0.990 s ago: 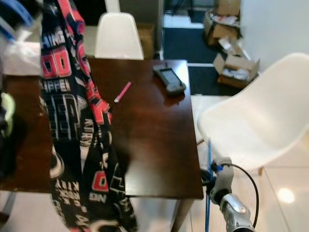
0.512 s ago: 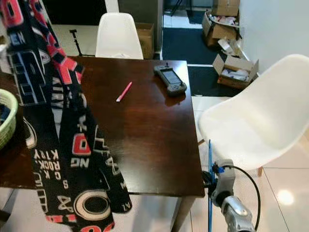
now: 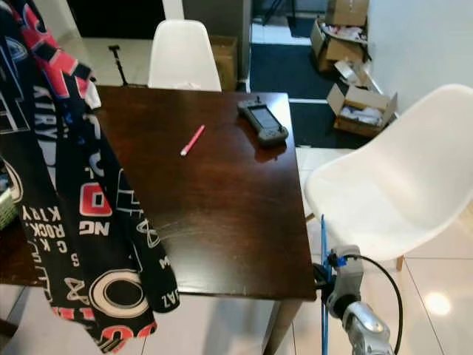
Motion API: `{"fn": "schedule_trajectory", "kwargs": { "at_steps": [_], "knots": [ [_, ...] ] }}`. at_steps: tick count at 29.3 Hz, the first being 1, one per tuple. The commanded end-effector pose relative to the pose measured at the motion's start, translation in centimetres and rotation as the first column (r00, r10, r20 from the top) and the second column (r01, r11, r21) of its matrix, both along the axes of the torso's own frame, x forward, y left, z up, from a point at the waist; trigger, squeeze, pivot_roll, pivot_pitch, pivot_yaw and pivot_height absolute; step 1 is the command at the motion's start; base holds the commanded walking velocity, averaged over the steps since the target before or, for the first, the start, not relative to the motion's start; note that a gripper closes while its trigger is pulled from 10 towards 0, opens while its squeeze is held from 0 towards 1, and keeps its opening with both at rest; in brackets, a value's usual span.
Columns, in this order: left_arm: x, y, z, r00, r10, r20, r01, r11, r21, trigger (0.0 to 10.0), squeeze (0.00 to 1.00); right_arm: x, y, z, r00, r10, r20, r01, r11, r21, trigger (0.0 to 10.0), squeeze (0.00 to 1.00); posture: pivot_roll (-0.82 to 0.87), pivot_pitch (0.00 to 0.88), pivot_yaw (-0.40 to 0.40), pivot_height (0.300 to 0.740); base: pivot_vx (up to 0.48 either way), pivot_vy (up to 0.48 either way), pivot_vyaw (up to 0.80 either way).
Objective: Hang hanger
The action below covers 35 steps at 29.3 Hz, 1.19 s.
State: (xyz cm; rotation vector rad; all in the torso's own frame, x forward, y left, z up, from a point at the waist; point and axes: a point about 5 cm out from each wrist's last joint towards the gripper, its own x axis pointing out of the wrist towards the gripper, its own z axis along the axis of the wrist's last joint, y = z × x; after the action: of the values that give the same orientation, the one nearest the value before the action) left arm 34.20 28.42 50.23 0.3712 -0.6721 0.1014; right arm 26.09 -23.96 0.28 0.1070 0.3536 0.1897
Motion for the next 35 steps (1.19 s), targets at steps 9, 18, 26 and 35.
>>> {"fn": "schedule_trajectory", "kwargs": {
  "at_steps": [9,18,26,35],
  "knots": [
    [6.4,-5.6,-14.6,0.88,-0.277,-0.386,0.3,0.954,0.0,10.0,0.0,-0.3,0.1,0.0,1.0,0.015,0.016,-0.015,1.0,0.004,10.0,0.0,0.01,0.154,-0.02,0.74,0.0,0.0,0.0],
    [6.9,-7.5,-18.1,0.803,-0.413,-0.43,0.419,0.904,-0.087,10.0,0.0,0.0,-0.3,0.9,0.998,0.0,0.064,-0.006,0.994,0.107,10.0,0.0,0.01,0.156,-0.011,0.74,0.0,0.0,0.0],
    [6.0,-13.8,-22.7,0.549,-0.695,-0.465,0.72,0.675,-0.159,10.0,0.0,0.9,-0.8,2.7,0.991,0.019,0.133,-0.036,0.991,0.127,10.0,0.0,-0.01,0.149,-0.015,0.74,0.0,0.0,0.0],
    [3.6,-18.7,-27.6,0.309,-0.779,-0.546,0.843,0.49,-0.221,10.0,0.0,2.1,-1.4,5.4,0.971,-0.016,0.239,-0.035,0.977,0.211,10.0,0.0,-0.02,0.147,-0.016,0.74,0.0,0.0,0.0]
  ]
}}
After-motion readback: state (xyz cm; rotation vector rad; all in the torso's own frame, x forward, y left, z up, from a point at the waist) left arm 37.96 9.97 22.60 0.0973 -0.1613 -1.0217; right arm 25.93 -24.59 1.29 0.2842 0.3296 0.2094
